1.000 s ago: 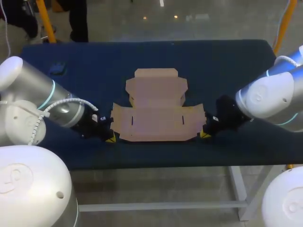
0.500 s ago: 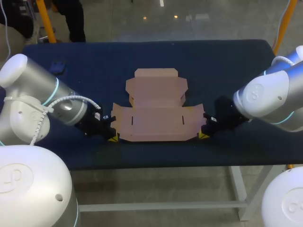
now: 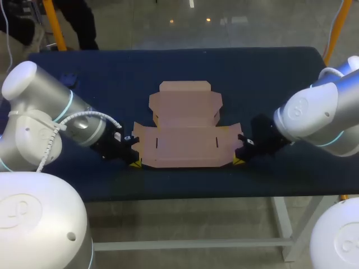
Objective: Assemble the packaging by folding the flat box into shape, placing the metal phone stand inside, and closing the box properly
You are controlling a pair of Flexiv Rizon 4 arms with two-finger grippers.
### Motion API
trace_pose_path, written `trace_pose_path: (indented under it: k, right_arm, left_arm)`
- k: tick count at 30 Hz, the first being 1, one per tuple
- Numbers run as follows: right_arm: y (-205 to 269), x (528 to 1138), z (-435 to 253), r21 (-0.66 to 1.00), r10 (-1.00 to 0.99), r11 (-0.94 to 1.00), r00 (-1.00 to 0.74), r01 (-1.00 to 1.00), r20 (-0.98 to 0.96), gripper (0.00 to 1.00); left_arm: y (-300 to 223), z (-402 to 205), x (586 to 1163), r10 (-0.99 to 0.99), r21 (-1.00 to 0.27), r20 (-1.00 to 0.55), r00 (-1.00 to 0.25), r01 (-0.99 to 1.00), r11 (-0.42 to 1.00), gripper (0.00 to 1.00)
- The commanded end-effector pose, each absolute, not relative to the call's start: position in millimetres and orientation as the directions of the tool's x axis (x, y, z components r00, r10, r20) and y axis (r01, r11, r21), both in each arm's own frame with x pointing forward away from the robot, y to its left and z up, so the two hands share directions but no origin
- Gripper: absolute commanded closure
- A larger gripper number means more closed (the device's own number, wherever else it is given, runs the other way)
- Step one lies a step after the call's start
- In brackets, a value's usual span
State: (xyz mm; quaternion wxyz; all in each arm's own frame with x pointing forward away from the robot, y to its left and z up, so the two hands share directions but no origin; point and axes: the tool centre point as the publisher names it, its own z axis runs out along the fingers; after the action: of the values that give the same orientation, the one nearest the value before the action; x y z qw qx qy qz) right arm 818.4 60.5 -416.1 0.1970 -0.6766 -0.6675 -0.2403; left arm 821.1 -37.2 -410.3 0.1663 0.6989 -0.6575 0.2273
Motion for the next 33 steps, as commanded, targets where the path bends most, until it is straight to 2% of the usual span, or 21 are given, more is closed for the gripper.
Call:
trace_pose_path:
  k: [1, 33]
  right_arm:
    - [60, 820, -417, 0.054, 0.800, -0.028, -0.010, 0.998, 0.599, 1.00]
    - [77, 828, -407, 0.102, 0.811, 0.028, -0.083, 0.994, 0.579, 1.00]
  left_arm:
    - [-38, -410, 822, -0.847, -0.064, 0.530, 0.031, -0.995, -0.077, 1.00]
    - [-58, -394, 824, -0.880, -0.086, 0.474, -0.028, -0.996, -0.014, 1.00]
